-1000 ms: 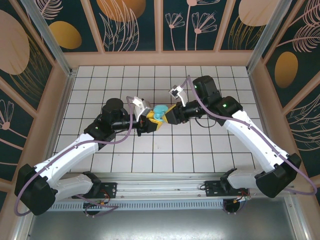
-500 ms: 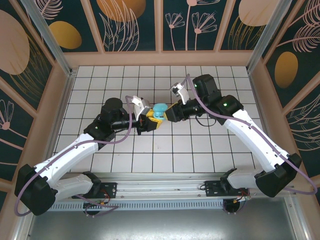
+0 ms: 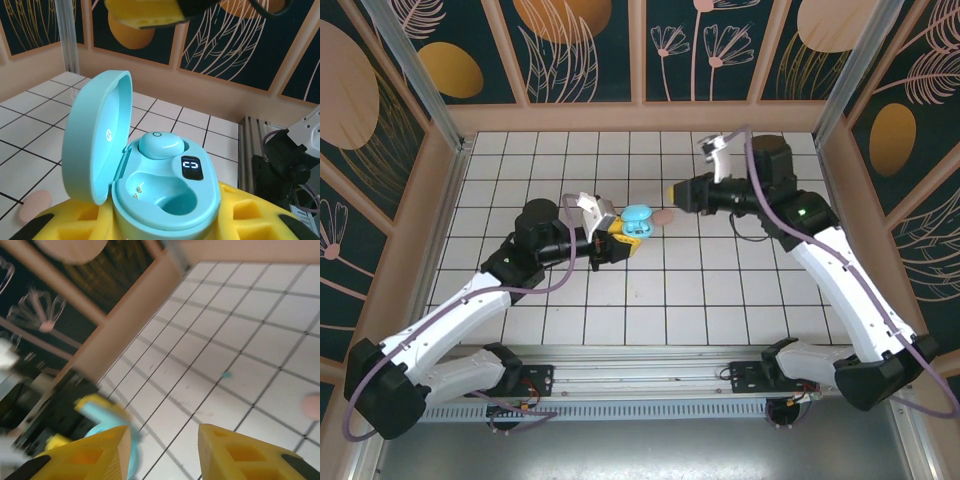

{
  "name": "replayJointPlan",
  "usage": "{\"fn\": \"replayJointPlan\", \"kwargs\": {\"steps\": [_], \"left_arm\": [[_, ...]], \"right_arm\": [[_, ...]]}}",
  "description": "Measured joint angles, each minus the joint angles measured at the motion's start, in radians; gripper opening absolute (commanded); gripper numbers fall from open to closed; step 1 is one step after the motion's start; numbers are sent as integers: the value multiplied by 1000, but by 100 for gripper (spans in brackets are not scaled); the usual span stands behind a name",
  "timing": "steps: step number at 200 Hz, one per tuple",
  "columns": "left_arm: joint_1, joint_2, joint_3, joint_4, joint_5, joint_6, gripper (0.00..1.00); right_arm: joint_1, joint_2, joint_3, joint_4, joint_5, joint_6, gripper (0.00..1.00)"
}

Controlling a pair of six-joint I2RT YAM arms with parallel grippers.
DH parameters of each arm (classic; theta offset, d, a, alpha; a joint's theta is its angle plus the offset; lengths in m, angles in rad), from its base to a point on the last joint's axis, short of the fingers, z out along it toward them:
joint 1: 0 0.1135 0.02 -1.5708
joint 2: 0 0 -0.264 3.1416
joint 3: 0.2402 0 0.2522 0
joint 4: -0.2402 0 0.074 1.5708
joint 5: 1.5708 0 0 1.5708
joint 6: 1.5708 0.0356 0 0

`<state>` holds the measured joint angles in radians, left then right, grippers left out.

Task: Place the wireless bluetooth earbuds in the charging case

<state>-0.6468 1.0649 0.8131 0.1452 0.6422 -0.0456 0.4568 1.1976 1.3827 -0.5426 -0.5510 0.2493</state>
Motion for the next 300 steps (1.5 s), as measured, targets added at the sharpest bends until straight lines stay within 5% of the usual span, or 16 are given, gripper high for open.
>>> {"fn": "replayJointPlan", "kwargs": {"steps": [35, 80, 158, 187, 300], "left_arm": [[0, -29, -2, -7, -1, 0, 14], [0, -49, -2, -32, -4, -4, 14], [0, -49, -10, -36, -3, -27, 14], [0, -49, -15, -36, -4, -27, 13], [0, -49, -23, -37, -4, -31, 13]], "right_arm": [[-72, 88, -58, 71, 47, 120, 39], [25, 568, 7, 161, 46, 200, 34], [205, 1259, 717, 91, 27, 77, 25], [213, 1325, 846, 51, 35, -17, 28], [292, 1358, 851, -77, 134, -265, 33]]}}
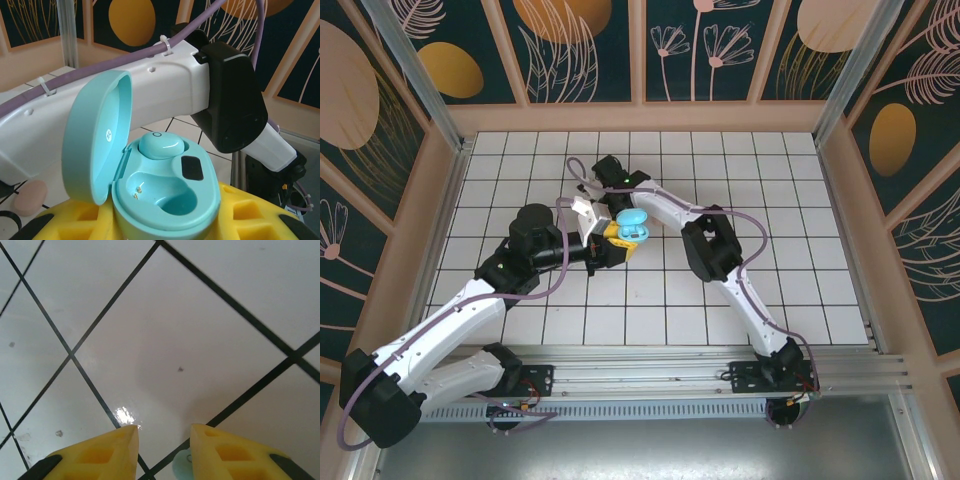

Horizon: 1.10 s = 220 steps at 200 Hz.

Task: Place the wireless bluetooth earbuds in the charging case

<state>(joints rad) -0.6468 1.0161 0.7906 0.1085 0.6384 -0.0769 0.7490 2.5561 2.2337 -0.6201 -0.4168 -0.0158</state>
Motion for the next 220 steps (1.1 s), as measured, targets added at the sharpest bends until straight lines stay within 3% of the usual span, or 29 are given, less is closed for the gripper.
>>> {"fn": "replayJointPlan", "kwargs": {"steps": [116, 150, 220], "left_arm": [[0, -10, -14, 0, -7, -7, 14], [0, -11, -14, 0, -12, -7, 14], [0, -11, -14, 0, -15, -7, 14]], "right_arm": [[28, -68, -124, -9, 134, -58, 38], [28, -113, -195, -8, 158, -65, 37], [28, -119, -208, -7, 182, -80, 24]]}}
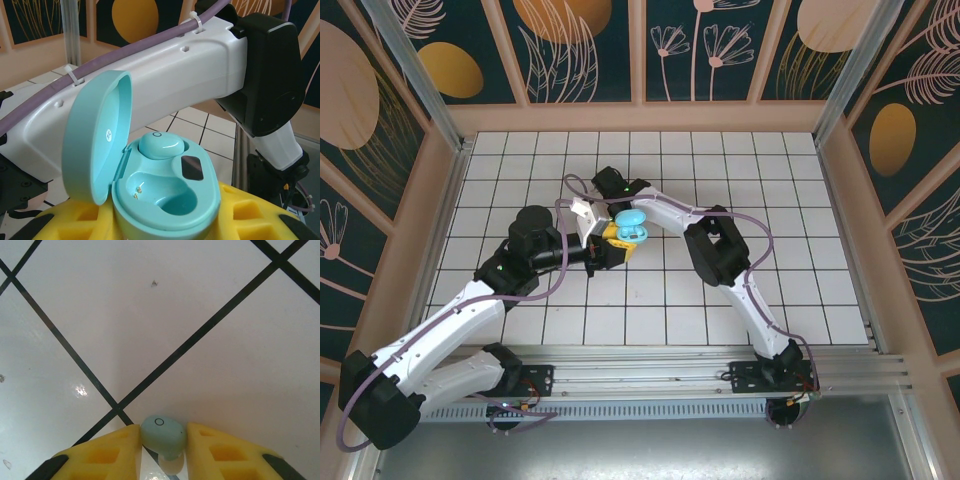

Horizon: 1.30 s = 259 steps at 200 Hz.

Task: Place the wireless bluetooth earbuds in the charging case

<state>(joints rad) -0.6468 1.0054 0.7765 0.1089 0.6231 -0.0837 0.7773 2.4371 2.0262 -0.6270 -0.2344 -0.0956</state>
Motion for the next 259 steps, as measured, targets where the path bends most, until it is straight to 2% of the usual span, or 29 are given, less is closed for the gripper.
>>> {"fn": "replayJointPlan", "kwargs": {"steps": [43, 74, 108, 135, 165, 183, 213, 243, 259], "left_arm": [[0, -1, 0, 0, -4, 0, 14], [0, -5, 0, 0, -4, 0, 15], [0, -7, -1, 3, -7, 0, 15], [0, -4, -1, 17, -6, 0, 15], [0, 19, -2, 40, -3, -1, 15], [0, 38, -2, 56, -2, -4, 15], [0, 60, -2, 75, 6, -8, 15], [0, 74, -2, 85, 13, -15, 15], [0, 76, -2, 91, 19, -16, 15]], "right_arm": [[1, -13, -10, -5, 31, 46, 17], [-16, -106, -153, 6, 63, 140, 17], [-74, -303, -401, 25, 115, 279, 17], [-144, -522, -606, 63, 164, 397, 17], [-257, -778, -885, 135, 190, 525, 17], [-338, -881, -1050, 166, 182, 578, 18], [-430, -940, -1223, 190, 154, 639, 18], [-444, -940, -1271, 230, 127, 672, 18], [-445, -936, -1278, 257, 120, 688, 24]]}}
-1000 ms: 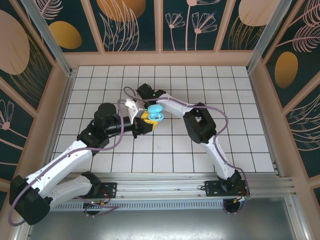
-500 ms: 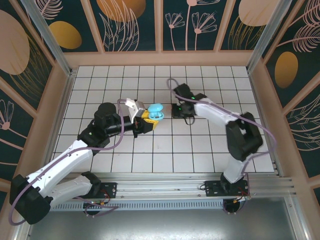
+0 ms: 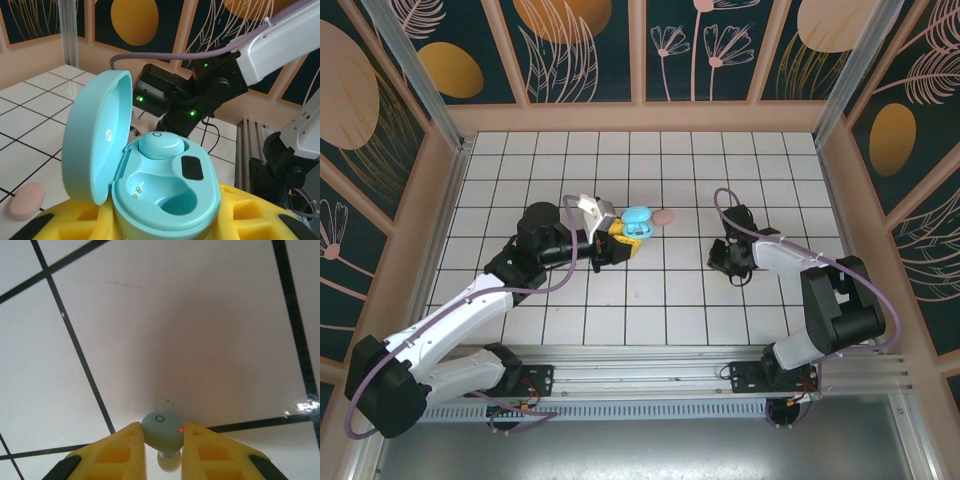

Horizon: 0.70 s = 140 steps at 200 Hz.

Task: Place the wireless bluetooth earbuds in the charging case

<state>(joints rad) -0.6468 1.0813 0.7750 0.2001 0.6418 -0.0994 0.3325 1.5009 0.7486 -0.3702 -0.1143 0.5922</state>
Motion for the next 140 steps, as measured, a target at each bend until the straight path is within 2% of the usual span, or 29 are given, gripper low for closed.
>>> {"fn": "replayJointPlan", "kwargs": {"steps": [31, 57, 93, 140], "left_arm": [[0, 0, 0, 6, 4, 0, 15], [0, 0, 0, 6, 4, 0, 15], [0, 0, 0, 6, 4, 0, 15], [0, 0, 0, 6, 4, 0, 14]], "right_arm": [[-4, 14, -13, 34, -26, 32, 37], [-10, 13, -14, 46, -56, 43, 41], [-42, -43, -17, 42, -132, 29, 41], [-158, -105, -13, 4, -177, -114, 32]]}}
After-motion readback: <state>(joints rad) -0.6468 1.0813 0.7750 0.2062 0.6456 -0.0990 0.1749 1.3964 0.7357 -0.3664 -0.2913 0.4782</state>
